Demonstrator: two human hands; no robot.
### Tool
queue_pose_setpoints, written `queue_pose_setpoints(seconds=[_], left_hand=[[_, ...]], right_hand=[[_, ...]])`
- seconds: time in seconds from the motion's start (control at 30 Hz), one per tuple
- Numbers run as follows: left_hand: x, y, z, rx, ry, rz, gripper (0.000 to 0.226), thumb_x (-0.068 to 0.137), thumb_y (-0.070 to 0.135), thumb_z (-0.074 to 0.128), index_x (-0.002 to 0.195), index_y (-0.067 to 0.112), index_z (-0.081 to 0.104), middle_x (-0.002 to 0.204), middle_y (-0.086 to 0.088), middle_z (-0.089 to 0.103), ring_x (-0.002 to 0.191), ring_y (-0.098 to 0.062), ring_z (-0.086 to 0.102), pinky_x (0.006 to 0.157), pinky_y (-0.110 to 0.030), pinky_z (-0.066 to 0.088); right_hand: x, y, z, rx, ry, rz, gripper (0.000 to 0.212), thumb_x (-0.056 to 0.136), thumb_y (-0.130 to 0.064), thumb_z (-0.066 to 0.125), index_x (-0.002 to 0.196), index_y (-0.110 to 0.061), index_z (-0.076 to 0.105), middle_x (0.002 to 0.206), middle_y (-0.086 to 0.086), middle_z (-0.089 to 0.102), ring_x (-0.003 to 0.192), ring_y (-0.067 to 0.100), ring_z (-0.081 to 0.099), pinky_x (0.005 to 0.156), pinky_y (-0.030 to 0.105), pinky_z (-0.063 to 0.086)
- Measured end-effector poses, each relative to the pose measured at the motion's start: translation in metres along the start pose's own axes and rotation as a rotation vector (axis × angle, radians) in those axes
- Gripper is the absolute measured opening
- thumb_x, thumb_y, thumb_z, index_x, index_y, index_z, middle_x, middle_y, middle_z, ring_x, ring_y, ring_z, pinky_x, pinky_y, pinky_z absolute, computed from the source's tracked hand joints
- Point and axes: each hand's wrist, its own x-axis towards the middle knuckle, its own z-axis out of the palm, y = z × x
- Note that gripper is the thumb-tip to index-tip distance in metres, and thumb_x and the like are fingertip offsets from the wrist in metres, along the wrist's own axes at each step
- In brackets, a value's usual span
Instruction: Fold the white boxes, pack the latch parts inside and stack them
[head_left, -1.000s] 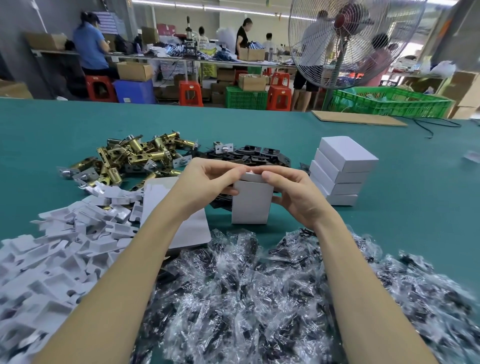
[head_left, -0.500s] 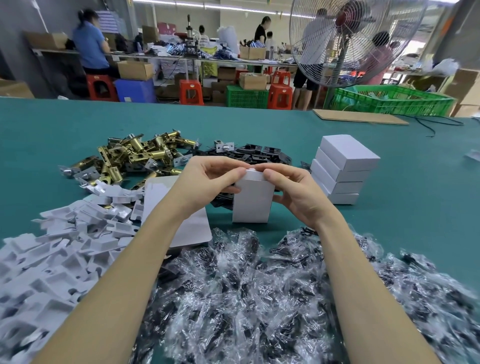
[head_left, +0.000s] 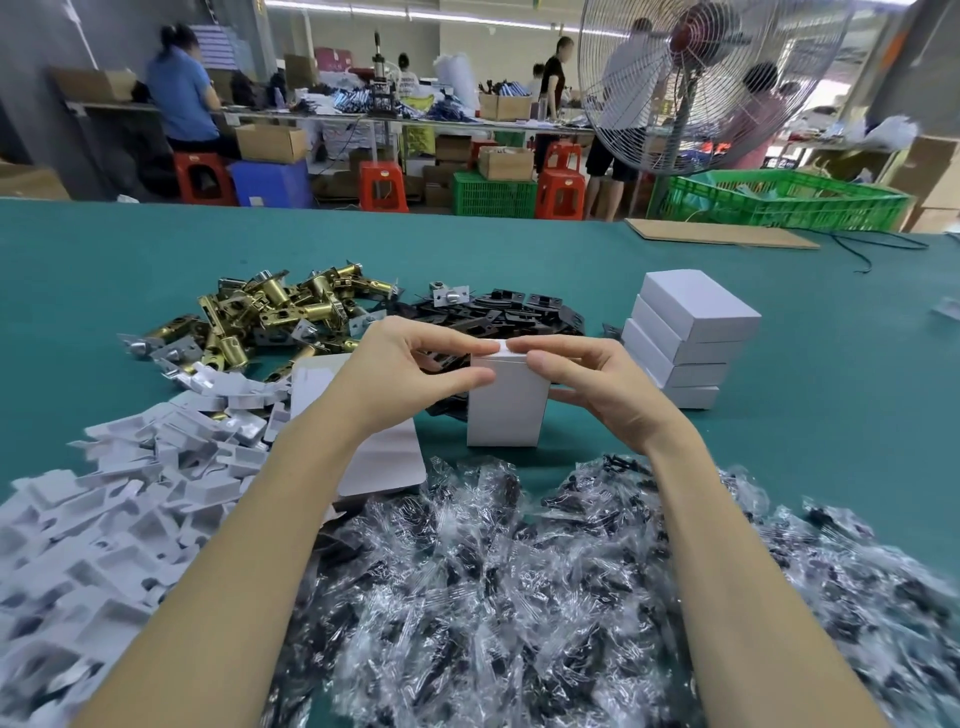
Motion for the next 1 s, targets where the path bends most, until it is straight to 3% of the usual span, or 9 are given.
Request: queue_pose_setpoints(seconds=[0.03,0.1,0.23,0.37,0.53,0.73,0.8,0.9,1.0], left_hand=[[-0.001,0.001,0.001,0.016,0.0,0.013,0.025,0.082,0.027,0.085,0.106,0.036,0.08,0.1,0.017,0.078,0.1,-0.01,0.073,0.088,-0.052,0.058],[0.0,0.003,0.002,0.012,0.007,0.024,0.024,0.082,0.023,0.086,0.104,0.032,0.081,0.1,0.016,0.078,0.102,-0.003,0.071,0.088,-0.048,0.058],[0.002,0.003,0.004,-0.005,-0.011,0.017,0.013,0.085,0.023,0.083,0.097,0.026,0.08,0.101,0.013,0.078,0.097,-0.005,0.073,0.084,-0.043,0.061],[0.003,0.007,0.012,-0.024,-0.068,-0.01,0.012,0.09,0.02,0.079,0.092,0.018,0.067,0.091,0.002,0.075,0.081,-0.016,0.074,0.073,-0.039,0.06],[0.004,0.006,0.015,-0.03,-0.066,-0.023,0.014,0.092,0.025,0.076,0.089,0.023,0.062,0.089,0.009,0.072,0.072,-0.007,0.068,0.064,-0.019,0.049],[0.006,0.007,0.02,-0.027,-0.034,-0.037,0.009,0.096,0.027,0.07,0.096,0.03,0.061,0.095,-0.008,0.068,0.082,-0.024,0.069,0.073,-0.041,0.055],[0.007,0.011,0.022,-0.076,-0.01,-0.009,0.006,0.097,0.026,0.069,0.102,0.028,0.066,0.093,-0.004,0.069,0.083,-0.026,0.067,0.07,-0.037,0.054],[0.01,0.016,0.022,-0.157,0.064,0.032,0.008,0.097,0.02,0.07,0.103,0.023,0.075,0.094,0.011,0.073,0.087,-0.014,0.069,0.068,-0.026,0.056],[0.01,0.018,0.022,-0.162,0.059,0.071,0.017,0.096,0.016,0.071,0.105,0.028,0.079,0.102,0.016,0.075,0.096,-0.006,0.069,0.073,-0.019,0.054]], right_hand=[[-0.001,-0.002,-0.002,-0.03,-0.014,-0.009,0.027,0.085,-0.04,0.076,0.112,-0.038,0.079,0.119,-0.009,0.075,0.117,0.005,0.066,0.091,0.019,0.054],[-0.001,-0.003,-0.006,-0.066,-0.047,-0.017,0.028,0.087,-0.032,0.079,0.115,-0.036,0.078,0.12,-0.009,0.075,0.118,0.005,0.067,0.095,0.016,0.052],[0.0,-0.005,-0.008,-0.107,-0.062,-0.03,0.027,0.088,-0.023,0.079,0.115,-0.03,0.079,0.118,-0.009,0.076,0.117,0.007,0.068,0.099,0.017,0.05],[0.001,-0.002,-0.007,-0.105,-0.047,-0.051,0.027,0.09,-0.019,0.078,0.116,-0.024,0.078,0.117,-0.007,0.076,0.116,0.009,0.069,0.101,0.02,0.051],[-0.002,0.001,-0.007,-0.041,-0.043,-0.026,0.03,0.092,-0.023,0.076,0.12,-0.033,0.076,0.12,-0.008,0.075,0.112,0.006,0.069,0.087,0.018,0.054],[0.002,0.004,0.002,-0.038,0.105,-0.053,0.021,0.092,-0.019,0.076,0.11,-0.029,0.079,0.105,0.001,0.078,0.098,0.011,0.073,0.082,0.027,0.059],[0.003,0.0,0.004,-0.045,0.137,-0.089,0.017,0.092,-0.018,0.076,0.107,-0.025,0.079,0.102,0.0,0.079,0.096,0.012,0.073,0.077,0.029,0.06],[0.004,-0.007,0.002,-0.038,0.142,-0.116,0.015,0.09,-0.023,0.076,0.105,-0.027,0.079,0.101,0.002,0.079,0.098,0.016,0.074,0.078,0.039,0.061],[0.004,-0.01,0.0,-0.029,0.119,-0.138,0.017,0.089,-0.021,0.077,0.105,-0.027,0.078,0.101,0.0,0.078,0.098,0.014,0.073,0.077,0.028,0.059]])
